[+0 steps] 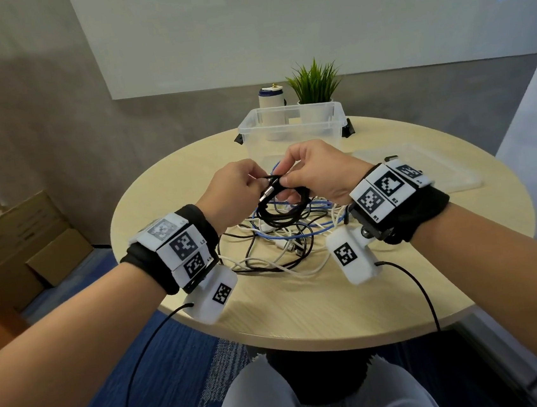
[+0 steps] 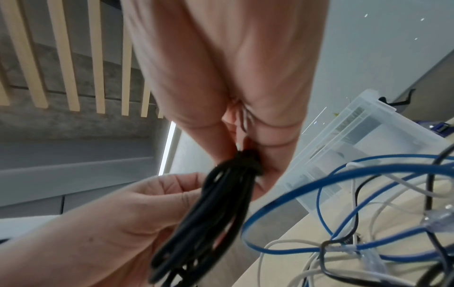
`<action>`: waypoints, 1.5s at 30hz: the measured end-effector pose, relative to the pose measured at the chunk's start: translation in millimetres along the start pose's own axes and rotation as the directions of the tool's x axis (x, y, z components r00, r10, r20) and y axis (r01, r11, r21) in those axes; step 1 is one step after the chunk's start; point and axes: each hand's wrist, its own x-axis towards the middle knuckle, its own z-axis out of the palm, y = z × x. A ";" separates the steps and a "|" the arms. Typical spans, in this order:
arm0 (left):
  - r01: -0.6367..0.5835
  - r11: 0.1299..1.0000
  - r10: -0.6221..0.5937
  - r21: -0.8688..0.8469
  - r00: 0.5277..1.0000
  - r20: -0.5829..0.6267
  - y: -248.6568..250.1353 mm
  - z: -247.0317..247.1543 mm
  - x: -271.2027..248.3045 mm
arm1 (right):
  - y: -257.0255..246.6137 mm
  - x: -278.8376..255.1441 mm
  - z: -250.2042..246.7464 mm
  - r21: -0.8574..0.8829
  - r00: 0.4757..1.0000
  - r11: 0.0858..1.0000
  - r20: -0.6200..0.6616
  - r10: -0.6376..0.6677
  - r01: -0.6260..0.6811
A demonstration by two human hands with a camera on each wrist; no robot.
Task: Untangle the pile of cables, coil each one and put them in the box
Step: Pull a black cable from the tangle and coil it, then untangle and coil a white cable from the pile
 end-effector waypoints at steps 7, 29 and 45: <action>0.009 0.997 -0.009 -0.077 1.000 0.000 -0.1 -3.2 -0.9 | 1.4 0.0 -0.2 0.058 1.000 0.998 -0.009 0.015 -0.014; 0.173 0.979 -0.142 -0.110 0.958 0.249 -14.6 -41.7 -20.5 | -7.4 2.3 23.6 -0.116 1.000 0.993 0.016 -0.016 0.018; 0.549 0.732 -0.516 -0.403 0.833 0.199 -77.1 -84.8 -40.2 | -4.9 -5.3 92.1 -0.831 0.889 0.479 0.414 0.194 0.282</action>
